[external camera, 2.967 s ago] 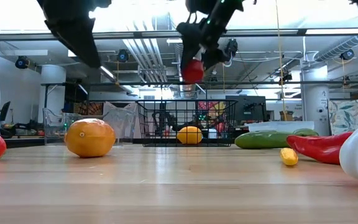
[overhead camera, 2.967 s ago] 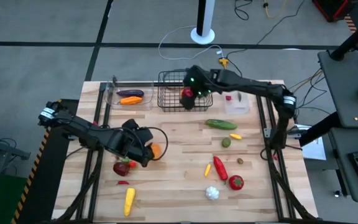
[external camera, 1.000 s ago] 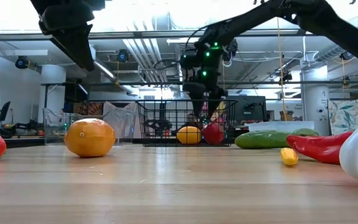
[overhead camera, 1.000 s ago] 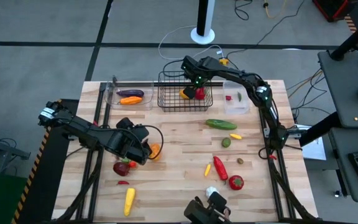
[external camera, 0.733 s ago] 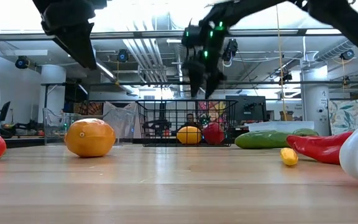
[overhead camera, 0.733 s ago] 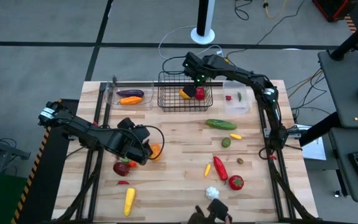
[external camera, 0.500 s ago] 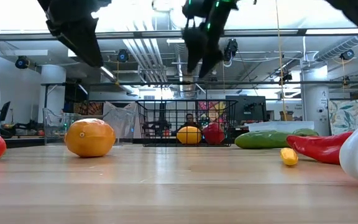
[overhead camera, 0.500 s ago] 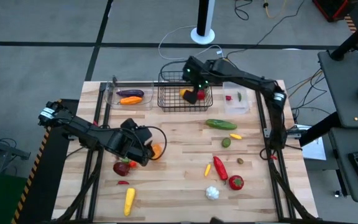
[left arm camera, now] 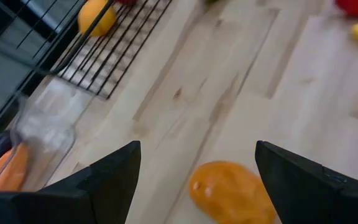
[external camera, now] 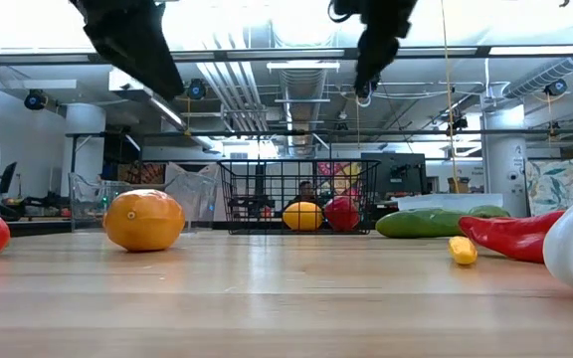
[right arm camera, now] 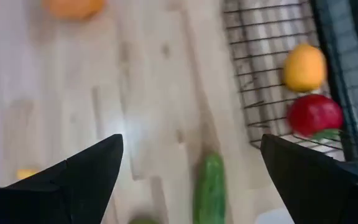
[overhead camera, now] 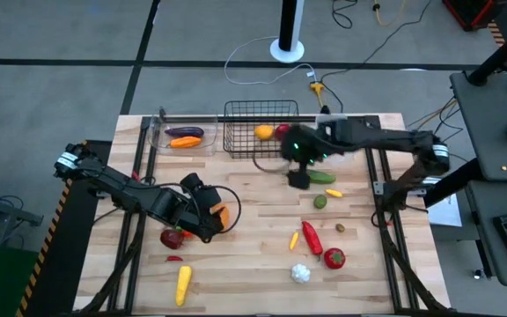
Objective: Sort produce into baskets
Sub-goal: Put the right baby corn into the white bin, then put the potato into the clear bin
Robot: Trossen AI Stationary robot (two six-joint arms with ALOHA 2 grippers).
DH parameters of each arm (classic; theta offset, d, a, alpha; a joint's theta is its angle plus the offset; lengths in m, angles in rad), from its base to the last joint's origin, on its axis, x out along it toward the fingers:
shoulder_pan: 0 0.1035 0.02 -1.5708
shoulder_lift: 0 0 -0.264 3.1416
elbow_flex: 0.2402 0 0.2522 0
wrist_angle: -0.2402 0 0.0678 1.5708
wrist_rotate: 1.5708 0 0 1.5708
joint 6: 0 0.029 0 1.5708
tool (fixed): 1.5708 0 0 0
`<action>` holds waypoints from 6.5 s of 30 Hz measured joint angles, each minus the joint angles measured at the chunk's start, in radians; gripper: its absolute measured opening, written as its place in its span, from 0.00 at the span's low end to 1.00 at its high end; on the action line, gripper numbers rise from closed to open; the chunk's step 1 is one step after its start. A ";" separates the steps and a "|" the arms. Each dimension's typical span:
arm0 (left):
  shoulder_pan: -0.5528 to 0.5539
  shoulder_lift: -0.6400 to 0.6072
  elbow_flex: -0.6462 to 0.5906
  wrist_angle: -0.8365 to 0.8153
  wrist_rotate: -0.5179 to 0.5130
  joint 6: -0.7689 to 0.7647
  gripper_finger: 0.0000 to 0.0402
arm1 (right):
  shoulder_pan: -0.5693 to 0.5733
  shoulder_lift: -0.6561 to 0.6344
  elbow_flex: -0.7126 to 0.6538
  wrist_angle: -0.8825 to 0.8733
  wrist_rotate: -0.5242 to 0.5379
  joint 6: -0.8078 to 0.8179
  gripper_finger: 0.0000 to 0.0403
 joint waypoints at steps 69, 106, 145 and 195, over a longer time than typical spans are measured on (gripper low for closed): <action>-0.159 0.000 -0.031 0.475 -0.010 0.136 0.74 | 0.527 0.409 -0.252 0.250 -0.021 -0.112 0.49; -0.159 0.001 -0.038 0.483 -0.010 0.136 0.74 | 0.402 0.240 -0.196 0.156 0.146 0.015 0.05; -0.159 0.001 -0.038 0.481 -0.009 0.121 0.74 | -0.642 0.125 -0.335 -0.039 0.201 0.394 0.06; -0.159 0.001 -0.039 0.375 0.001 -0.201 0.74 | -0.119 -0.269 -0.435 0.351 0.191 0.357 0.45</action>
